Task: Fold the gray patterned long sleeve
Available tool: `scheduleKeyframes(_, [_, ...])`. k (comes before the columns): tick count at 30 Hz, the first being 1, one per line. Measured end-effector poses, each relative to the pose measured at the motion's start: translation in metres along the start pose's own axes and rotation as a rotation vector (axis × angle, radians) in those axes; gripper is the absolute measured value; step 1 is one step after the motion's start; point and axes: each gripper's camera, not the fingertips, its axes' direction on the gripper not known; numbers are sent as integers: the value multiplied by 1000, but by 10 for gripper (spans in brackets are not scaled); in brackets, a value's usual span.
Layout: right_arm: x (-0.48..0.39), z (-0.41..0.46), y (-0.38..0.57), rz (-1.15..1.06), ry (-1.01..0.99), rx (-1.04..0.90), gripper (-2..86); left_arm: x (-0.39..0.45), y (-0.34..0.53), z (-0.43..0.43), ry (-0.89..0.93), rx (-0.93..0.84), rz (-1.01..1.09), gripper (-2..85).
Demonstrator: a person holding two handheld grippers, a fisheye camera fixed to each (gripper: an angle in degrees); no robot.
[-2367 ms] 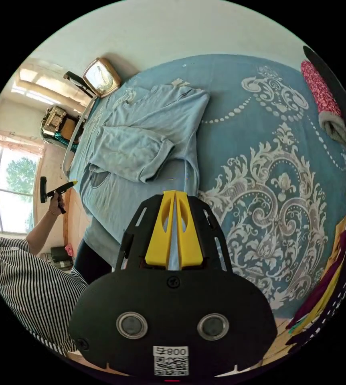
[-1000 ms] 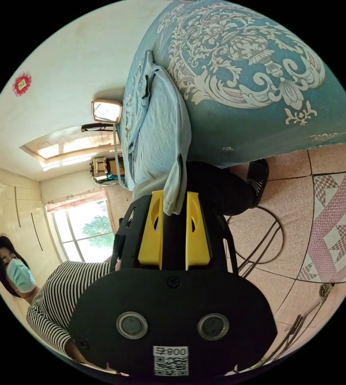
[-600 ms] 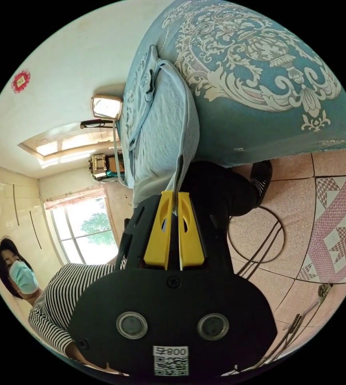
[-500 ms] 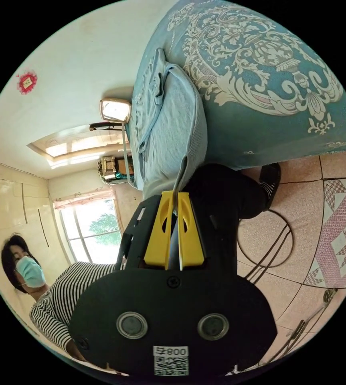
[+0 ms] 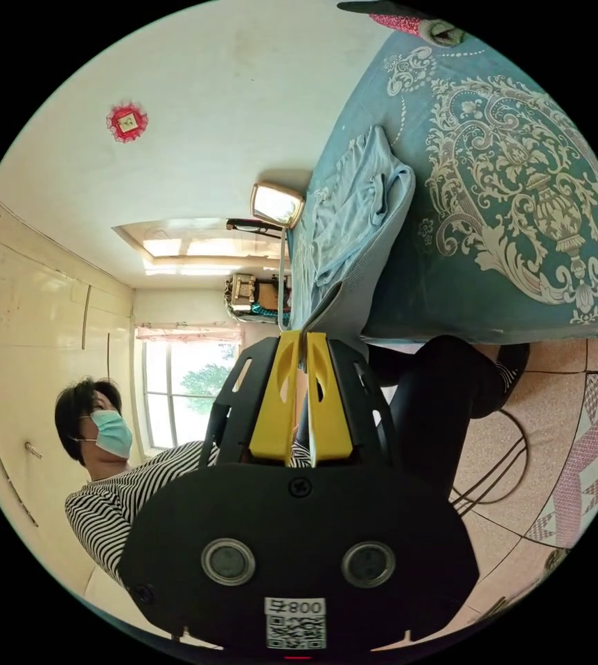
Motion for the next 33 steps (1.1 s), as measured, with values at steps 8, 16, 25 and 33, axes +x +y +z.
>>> scheduleKeyframes(8, [1, 11, 9, 59, -7, 15, 15, -41, 2, 24, 214, 38, -55, 142])
scheduleKeyframes(16, [-9, 20, 10, 70, 15, 11, 14, -68, 6, 43, 348, 97, -98, 139])
scheduleKeyframes(25, [-18, 24, 5, 80, 52, 3, 14, -60, 1, 9, 213, 179, 3, 136])
scheduleKeyframes(33, [-26, 31, -6, 89, 70, -14, 14, -2, -45, -4, -161, 68, 226, 166])
